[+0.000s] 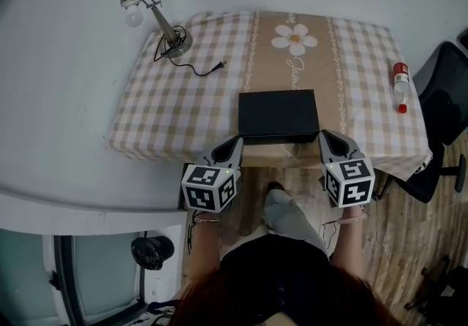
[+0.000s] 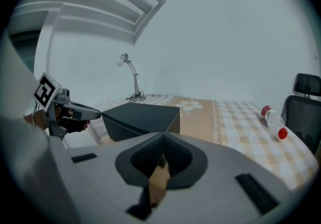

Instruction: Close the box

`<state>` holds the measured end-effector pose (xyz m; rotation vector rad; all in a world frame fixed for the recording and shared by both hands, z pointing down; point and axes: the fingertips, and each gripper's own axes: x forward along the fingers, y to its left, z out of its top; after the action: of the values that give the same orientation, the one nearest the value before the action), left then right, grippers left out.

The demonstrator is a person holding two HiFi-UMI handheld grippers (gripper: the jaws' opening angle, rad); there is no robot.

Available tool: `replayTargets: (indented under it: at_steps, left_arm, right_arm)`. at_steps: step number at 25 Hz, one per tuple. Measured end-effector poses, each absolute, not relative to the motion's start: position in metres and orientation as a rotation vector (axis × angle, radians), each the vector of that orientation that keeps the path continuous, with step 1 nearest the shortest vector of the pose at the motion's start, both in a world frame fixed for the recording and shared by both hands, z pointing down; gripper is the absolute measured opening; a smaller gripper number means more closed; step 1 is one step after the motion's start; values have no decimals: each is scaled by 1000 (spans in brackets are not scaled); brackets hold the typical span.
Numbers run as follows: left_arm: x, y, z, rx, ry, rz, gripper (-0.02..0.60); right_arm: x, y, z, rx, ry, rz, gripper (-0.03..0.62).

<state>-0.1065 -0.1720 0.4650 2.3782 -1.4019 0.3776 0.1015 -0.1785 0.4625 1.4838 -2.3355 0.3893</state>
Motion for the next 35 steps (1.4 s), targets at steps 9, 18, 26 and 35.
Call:
replayTargets:
  at_steps: [9,18,26,35]
  left_arm:
    - [-103,-166,463,2388,-1400,380,28]
    - [-102,-151,455,2409,-1401,350,28]
    - [-106,-125,442,2436,-1437,319,26]
    - [-106,-92,423,2465,-1470,256,26]
  right_arm:
    - [101,-171,463,1476,-2349,401,17]
    - [93,-155,455,1473,-2374,377,17]
    - [81,-136,441,1466,-2391,286,17]
    - [72,-106,418,1465,-2435,199,17]
